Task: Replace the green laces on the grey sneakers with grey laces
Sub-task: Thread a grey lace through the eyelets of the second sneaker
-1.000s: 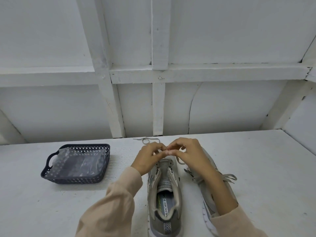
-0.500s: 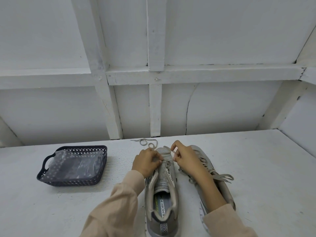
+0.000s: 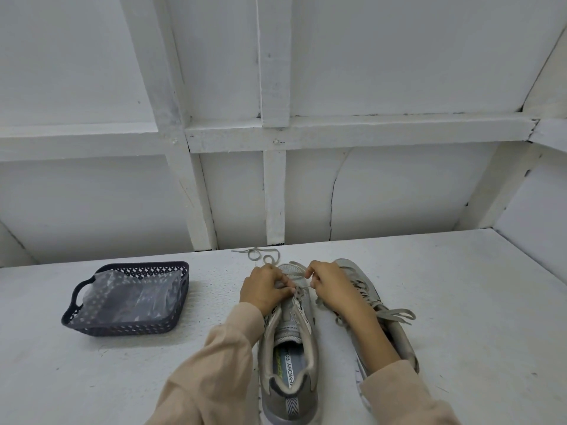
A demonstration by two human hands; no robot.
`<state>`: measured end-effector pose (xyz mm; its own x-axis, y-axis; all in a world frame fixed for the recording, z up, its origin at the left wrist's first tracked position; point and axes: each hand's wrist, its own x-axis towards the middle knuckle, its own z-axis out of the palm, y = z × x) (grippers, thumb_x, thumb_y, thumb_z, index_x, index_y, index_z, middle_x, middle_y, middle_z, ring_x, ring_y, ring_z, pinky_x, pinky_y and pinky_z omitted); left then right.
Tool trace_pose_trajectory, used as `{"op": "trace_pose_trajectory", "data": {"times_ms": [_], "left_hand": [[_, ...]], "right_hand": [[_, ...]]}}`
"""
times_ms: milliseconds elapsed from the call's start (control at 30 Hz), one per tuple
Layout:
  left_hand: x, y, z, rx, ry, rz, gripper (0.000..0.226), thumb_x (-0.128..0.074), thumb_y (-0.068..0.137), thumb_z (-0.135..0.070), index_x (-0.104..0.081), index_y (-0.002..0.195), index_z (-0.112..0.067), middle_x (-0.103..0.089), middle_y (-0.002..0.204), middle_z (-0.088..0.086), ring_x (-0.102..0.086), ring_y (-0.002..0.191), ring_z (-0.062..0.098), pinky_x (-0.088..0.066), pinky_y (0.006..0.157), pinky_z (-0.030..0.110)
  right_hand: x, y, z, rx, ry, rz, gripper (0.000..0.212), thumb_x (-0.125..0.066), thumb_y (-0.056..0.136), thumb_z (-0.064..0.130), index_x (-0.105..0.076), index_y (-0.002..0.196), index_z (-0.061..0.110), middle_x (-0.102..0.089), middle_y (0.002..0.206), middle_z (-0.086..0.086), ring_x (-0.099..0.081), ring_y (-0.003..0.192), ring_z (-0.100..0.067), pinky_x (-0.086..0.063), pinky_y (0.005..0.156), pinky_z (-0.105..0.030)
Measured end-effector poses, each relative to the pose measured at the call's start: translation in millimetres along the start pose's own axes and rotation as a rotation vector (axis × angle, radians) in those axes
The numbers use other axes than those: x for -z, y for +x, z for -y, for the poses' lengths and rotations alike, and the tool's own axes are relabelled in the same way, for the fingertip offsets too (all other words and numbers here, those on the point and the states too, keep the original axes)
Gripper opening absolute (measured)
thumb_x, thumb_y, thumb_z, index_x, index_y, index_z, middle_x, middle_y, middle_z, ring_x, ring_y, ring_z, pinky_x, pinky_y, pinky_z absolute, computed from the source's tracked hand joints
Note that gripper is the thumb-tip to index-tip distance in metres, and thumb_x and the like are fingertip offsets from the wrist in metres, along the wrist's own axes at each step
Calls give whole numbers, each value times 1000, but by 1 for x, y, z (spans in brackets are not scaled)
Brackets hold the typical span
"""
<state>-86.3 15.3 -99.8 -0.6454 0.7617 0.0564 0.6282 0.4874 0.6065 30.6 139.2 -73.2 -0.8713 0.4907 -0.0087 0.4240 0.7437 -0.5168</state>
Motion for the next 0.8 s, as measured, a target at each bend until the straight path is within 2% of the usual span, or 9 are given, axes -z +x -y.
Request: {"op": "trace_pose_trajectory", "data": {"times_ms": [100, 200, 300, 500, 567, 800], "left_hand": [[-1, 1, 2, 13, 29, 9, 12, -76, 78, -32, -77, 86, -23, -56, 91, -7, -59, 96, 20, -48, 84, 34], [-4, 2, 4, 33, 9, 33, 13, -78, 76, -33, -76, 82, -21, -61, 98, -2, -61, 97, 21, -49, 85, 36], [-5, 1, 5, 57, -68, 25, 11, -80, 75, -29, -78, 85, -24, -61, 100, -3, -61, 100, 20, -49, 89, 37], [-6, -2, 6, 78, -145, 17, 13, -81, 75, -24, -79, 87, -24, -57, 97, -7, -60, 102, 17, -47, 91, 32], [-6, -2, 6, 78, -154, 20, 14, -81, 74, -24, -79, 88, -24, -57, 96, -7, -60, 102, 17, -47, 92, 32], [-8, -2, 6, 93, -186, 6, 13, -82, 73, -21, -79, 85, -25, -57, 95, -6, -59, 101, 18, -48, 92, 34]], "right_hand": [[-4, 2, -1, -34, -19, 21, 32, -45, 87, -5, -69, 100, 10, -68, 102, -9, -61, 98, -24, -47, 80, -31], [-8, 3, -1, -63, -21, 26, 27, -50, 87, -3, -72, 94, 11, -70, 100, -11, -63, 96, -25, -50, 81, -33], [-10, 5, 0, -75, -4, 14, 23, -52, 87, -2, -71, 86, 11, -70, 96, -10, -64, 93, -24, -49, 79, -30], [-14, 4, 3, -37, -69, 49, 19, -46, 93, 2, -62, 95, 12, -65, 103, -9, -60, 98, -27, -49, 81, -35], [-13, 5, 1, -52, -47, 32, 20, -46, 92, 3, -61, 91, 16, -65, 103, -9, -60, 98, -28, -50, 82, -36], [-12, 4, 2, -40, 0, -10, 19, -53, 89, 5, -72, 89, 9, -71, 92, -9, -65, 88, -24, -49, 76, -32]]}}
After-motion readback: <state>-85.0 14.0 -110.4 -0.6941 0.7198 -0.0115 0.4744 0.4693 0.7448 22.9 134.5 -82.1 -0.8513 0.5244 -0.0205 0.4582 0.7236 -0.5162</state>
